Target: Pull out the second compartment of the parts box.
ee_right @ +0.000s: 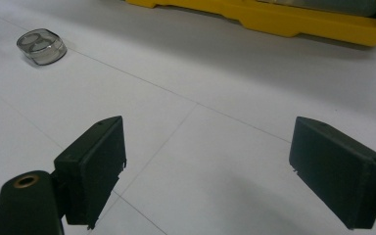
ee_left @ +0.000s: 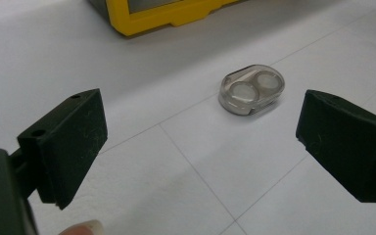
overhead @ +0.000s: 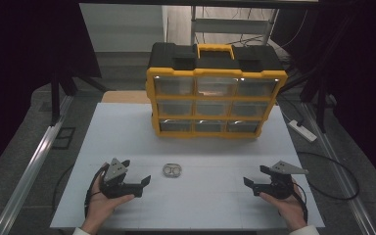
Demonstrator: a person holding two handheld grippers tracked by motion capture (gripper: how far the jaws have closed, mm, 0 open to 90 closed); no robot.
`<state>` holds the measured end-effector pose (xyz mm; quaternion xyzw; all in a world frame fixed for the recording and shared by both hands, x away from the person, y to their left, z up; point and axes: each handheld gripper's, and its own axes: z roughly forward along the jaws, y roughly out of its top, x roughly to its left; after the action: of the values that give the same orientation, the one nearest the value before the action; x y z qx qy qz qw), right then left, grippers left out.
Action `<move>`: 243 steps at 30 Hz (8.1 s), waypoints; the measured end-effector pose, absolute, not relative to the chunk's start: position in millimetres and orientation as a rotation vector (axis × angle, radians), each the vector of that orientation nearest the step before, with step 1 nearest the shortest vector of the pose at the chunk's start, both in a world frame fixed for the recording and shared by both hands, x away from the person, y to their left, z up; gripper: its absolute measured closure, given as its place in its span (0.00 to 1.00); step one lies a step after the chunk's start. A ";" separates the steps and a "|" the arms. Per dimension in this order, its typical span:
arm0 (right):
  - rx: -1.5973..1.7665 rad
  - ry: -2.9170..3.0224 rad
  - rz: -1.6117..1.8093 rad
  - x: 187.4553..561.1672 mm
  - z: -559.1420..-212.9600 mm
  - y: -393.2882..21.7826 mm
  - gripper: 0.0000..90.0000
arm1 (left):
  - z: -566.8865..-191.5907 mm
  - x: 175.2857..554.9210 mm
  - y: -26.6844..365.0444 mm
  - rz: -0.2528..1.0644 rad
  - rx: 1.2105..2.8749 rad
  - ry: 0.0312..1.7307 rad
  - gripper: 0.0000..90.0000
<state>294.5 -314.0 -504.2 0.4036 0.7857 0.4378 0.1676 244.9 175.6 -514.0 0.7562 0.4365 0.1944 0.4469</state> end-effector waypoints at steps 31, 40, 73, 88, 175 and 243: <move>1.123 2.201 1.259 288.4 -504.4 -279.6 0.16 | -519.8 248.7 173.2 0.459 1.890 1.078 0.06; 1.093 2.215 1.255 289.4 -505.7 -266.0 0.16 | -521.1 249.1 171.6 0.455 1.894 1.080 0.06; 0.980 2.258 1.259 286.8 -509.4 -227.8 0.16 | -521.8 249.2 168.9 0.450 1.900 1.081 0.06; 0.855 2.248 1.165 282.9 -507.9 -221.6 0.16 | -522.5 248.8 169.2 0.445 1.906 1.077 0.06; 0.182 2.018 0.658 266.3 -506.2 -203.4 0.14 | -525.0 249.4 170.4 0.425 1.919 1.076 0.06; -0.014 1.882 0.522 275.6 -479.6 -191.3 0.14 | -526.2 250.1 169.9 0.421 1.933 1.076 0.06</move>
<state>275.6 -191.3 -479.6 -0.0058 0.7985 0.2216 0.5597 250.1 169.9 -526.2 0.7748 0.4313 0.1686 0.4304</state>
